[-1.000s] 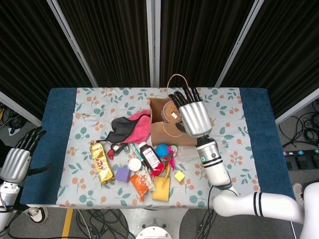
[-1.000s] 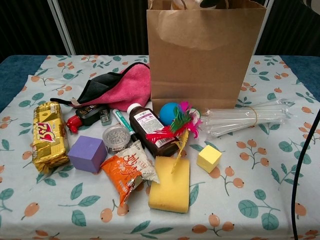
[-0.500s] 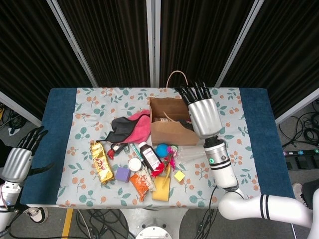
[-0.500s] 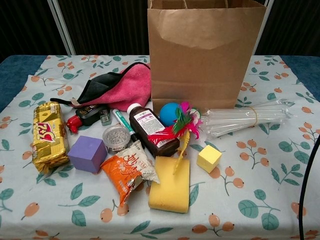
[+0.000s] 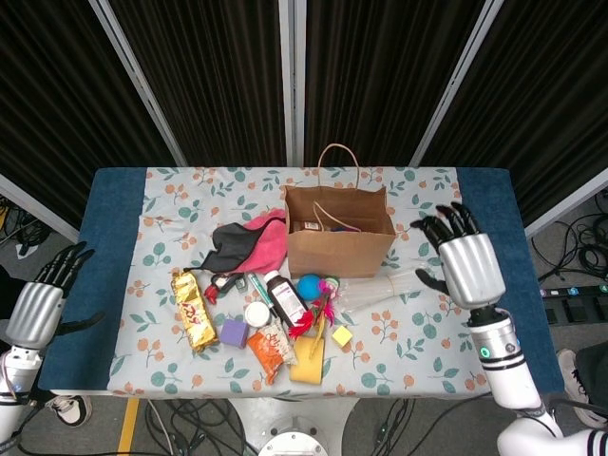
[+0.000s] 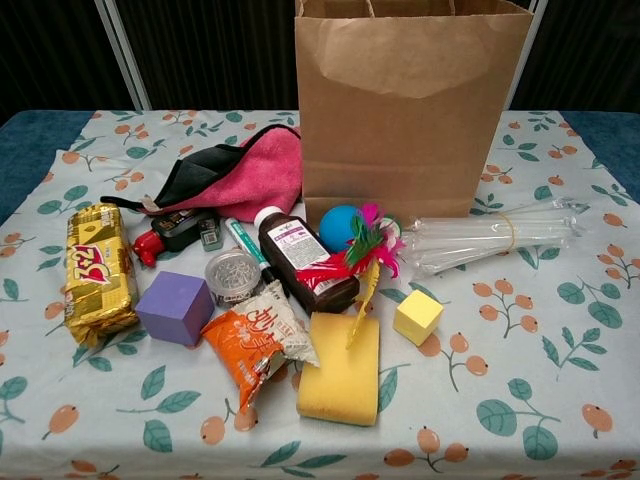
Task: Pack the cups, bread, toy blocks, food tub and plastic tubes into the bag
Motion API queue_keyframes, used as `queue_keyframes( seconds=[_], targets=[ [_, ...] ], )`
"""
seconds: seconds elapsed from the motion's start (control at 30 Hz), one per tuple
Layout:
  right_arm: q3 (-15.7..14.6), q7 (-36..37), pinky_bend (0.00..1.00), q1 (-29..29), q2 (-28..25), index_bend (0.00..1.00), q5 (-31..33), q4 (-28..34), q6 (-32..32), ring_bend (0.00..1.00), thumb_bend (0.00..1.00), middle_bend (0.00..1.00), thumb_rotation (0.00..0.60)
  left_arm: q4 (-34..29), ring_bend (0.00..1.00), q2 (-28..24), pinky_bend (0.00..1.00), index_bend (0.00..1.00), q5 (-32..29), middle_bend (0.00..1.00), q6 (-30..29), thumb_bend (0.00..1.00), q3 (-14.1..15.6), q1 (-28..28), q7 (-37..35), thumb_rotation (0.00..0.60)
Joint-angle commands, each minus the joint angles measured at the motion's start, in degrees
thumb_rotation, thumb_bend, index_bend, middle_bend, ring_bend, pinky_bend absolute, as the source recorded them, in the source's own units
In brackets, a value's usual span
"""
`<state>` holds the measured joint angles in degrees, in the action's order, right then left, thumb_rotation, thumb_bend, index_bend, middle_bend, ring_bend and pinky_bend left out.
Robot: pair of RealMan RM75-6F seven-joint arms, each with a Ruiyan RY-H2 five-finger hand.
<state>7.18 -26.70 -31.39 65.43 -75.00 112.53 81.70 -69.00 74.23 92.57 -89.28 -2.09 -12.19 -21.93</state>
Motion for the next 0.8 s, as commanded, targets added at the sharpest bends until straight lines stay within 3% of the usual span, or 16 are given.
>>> queue_keyframes(
  seconds=[0.03,0.33,0.5,0.8],
  targets=[
    [-5.8,-0.4,0.15,2.7,1.0,0.32,-0.9,-3.5,-6.5,0.18,0.00,0.34,0.600,-0.1,0.08,0.1,0.20,0.13,-0.2,0.15,-0.3,0.03,-0.2,0.1,0.0,0.600],
    [-5.7,-2.6,0.13,1.1,10.6,0.39,1.1,-14.0,-12.8,0.19,0.00,0.34,0.600,-0.1,0.08,-0.2,0.20,0.13,-0.3,0.16,-1.1,0.03,0.0,0.9,0.0,0.600],
    [-4.2,-3.4,0.03,2.2,16.7,0.29,4.6,-20.2,-11.9,0.09,0.00,0.24,0.600,0.5,0.08,0.0,0.20,0.13,-0.2,0.15,-1.2,0.03,0.3,1.2,-0.2,0.600],
    [-3.0,-2.6,0.01,3.9,24.6,0.27,5.5,-30.4,-10.0,0.08,0.00,0.23,0.600,1.5,0.08,0.2,0.20,0.13,0.0,0.15,-1.0,0.03,0.4,1.1,-0.3,0.600]
  ],
)
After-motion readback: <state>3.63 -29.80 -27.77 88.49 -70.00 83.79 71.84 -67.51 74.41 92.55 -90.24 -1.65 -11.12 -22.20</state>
